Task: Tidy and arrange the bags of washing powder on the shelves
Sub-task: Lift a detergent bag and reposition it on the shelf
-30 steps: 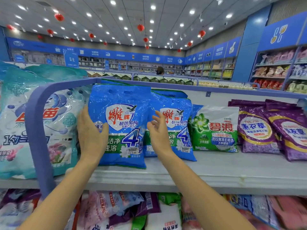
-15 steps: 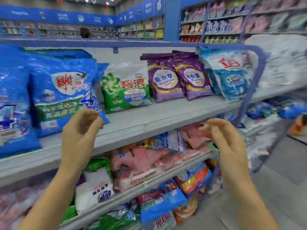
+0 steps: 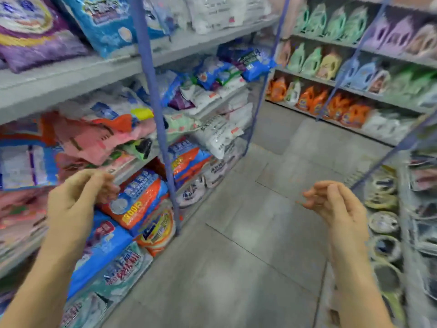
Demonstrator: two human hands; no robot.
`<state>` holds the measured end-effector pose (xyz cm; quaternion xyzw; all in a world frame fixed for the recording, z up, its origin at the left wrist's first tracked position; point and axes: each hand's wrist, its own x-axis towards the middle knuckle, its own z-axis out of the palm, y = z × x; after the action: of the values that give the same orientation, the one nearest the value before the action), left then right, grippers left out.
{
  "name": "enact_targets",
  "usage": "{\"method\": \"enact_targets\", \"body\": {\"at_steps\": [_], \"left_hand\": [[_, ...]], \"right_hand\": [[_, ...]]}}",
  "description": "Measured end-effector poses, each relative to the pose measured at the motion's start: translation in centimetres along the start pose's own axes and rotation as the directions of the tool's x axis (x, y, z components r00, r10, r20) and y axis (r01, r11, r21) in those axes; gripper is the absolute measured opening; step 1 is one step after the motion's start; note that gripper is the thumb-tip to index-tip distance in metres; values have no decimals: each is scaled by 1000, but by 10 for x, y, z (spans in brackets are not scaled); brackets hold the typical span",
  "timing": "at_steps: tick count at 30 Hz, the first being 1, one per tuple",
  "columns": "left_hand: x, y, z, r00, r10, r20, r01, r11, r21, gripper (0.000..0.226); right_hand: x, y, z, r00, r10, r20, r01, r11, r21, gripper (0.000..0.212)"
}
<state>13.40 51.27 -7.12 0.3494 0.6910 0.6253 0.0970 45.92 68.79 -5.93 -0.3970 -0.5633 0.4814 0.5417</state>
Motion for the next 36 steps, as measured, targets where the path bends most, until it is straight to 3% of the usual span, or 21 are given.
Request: {"method": "enact_targets", "body": {"at_steps": [4, 8, 16, 20, 24, 29, 32, 36], "left_hand": [[26, 2, 93, 992, -45, 119, 52, 997, -59, 40], [60, -4, 163, 982, -40, 184, 56, 995, -84, 28], [189, -39, 263, 984, -103, 148, 127, 978, -163, 37], [275, -28, 291, 995, -42, 95, 57, 986, -157, 20], [334, -13, 299, 999, 40, 21, -37, 991, -130, 31], [376, 2, 313, 984, 93, -153, -106, 991, -80, 21], [397, 12, 321, 946, 108, -307, -126, 991, -40, 21], [421, 28, 323, 852, 146, -503, -152, 988, 29, 20]], "right_hand": [[52, 18, -47, 998, 10, -69, -12, 999, -40, 28], [99, 44, -71, 995, 16, -97, -24, 996, -82, 28], [249, 95, -50, 990, 58, -126, -66, 996, -65, 23], [341, 102, -14, 994, 30, -102, -34, 999, -38, 22], [422, 113, 30, 1000, 17, 1, -16, 1000, -26, 26], [521, 118, 106, 973, -69, 221, 58, 997, 57, 25], [578, 114, 158, 906, -135, 401, 93, 988, 123, 25], [639, 94, 229, 759, -242, 605, 131, 966, 223, 23]]}}
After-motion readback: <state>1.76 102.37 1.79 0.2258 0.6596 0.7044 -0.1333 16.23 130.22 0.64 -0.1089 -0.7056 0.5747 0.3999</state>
